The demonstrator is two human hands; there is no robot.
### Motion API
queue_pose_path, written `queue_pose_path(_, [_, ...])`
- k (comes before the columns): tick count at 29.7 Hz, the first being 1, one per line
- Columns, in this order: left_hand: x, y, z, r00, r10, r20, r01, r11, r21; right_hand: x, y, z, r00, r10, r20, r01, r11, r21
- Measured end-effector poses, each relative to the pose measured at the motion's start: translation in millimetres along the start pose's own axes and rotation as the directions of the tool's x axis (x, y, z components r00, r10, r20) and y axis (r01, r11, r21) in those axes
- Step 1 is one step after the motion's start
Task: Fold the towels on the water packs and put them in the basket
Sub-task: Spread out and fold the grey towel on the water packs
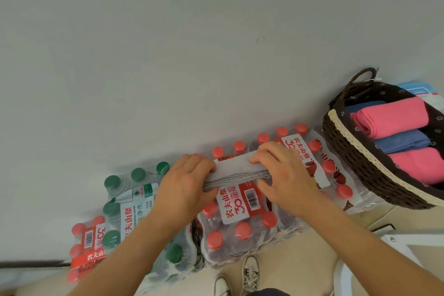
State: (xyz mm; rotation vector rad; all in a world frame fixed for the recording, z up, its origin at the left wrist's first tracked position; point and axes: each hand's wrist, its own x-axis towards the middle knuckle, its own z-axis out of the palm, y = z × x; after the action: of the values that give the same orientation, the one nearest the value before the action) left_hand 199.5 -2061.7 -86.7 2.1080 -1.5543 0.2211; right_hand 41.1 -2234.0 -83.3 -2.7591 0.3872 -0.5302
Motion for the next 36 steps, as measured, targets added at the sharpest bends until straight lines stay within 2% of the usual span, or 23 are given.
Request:
queue_pose_path(2, [-12, -3, 14, 0.991, 0.132, 0.018, -0.133, 0.984, 0.118, -13, 0, 15, 0.999, -0.031, -0.009, 0.03, 0.996, -0.082])
queue_pose_path(5, [-40, -1, 33, 0.971, 0.217, 0.1, -0.232, 0.957, 0.174, -39, 1, 34, 0.997, -0.023, 0.076, 0.031, 0.994, -0.106])
queue_pose_path(10, [-56, 13, 37, 0.973, 0.217, 0.082, -0.227, 0.963, 0.143, -62, -1, 42, 0.995, 0.017, 0.096, -0.002, 0.989, -0.148])
queue_pose_path(15, [-60, 20, 33, 0.975, 0.163, 0.149, -0.182, 0.976, 0.123, -65, -10, 32, 0.989, 0.029, 0.145, -0.008, 0.99, -0.141])
queue_pose_path(17, [-59, 23, 29, 0.982, 0.073, 0.173, -0.082, 0.996, 0.045, -60, -13, 30, 0.991, 0.056, 0.119, -0.042, 0.992, -0.118])
queue_pose_path(20, [-45, 21, 21, 0.964, -0.15, 0.218, 0.171, 0.982, -0.084, -47, -16, 32, 0.985, 0.142, 0.1, -0.13, 0.984, -0.118])
queue_pose_path(22, [-33, 17, 15, 0.912, -0.296, 0.285, 0.333, 0.938, -0.092, -39, -18, 32, 0.975, 0.184, 0.122, -0.167, 0.977, -0.133])
queue_pose_path(24, [-28, 9, 13, 0.815, -0.391, 0.428, 0.453, 0.89, -0.049, -34, -20, 31, 0.955, 0.25, 0.158, -0.225, 0.961, -0.159])
queue_pose_path(26, [-25, 3, 10, 0.726, -0.41, 0.552, 0.477, 0.878, 0.025, -31, -24, 28, 0.934, 0.288, 0.211, -0.245, 0.947, -0.21])
queue_pose_path(28, [-24, -2, 10, 0.697, -0.417, 0.584, 0.458, 0.885, 0.086, -26, -29, 24, 0.913, 0.295, 0.282, -0.225, 0.941, -0.254])
queue_pose_path(31, [-27, -2, 14, 0.709, -0.421, 0.566, 0.474, 0.878, 0.059, -20, -30, 21, 0.888, 0.315, 0.334, -0.234, 0.936, -0.263])
queue_pose_path(36, [-37, 13, 7, 0.74, -0.422, 0.523, 0.541, 0.836, -0.091, -17, -42, 15, 0.888, 0.338, 0.312, -0.232, 0.915, -0.331])
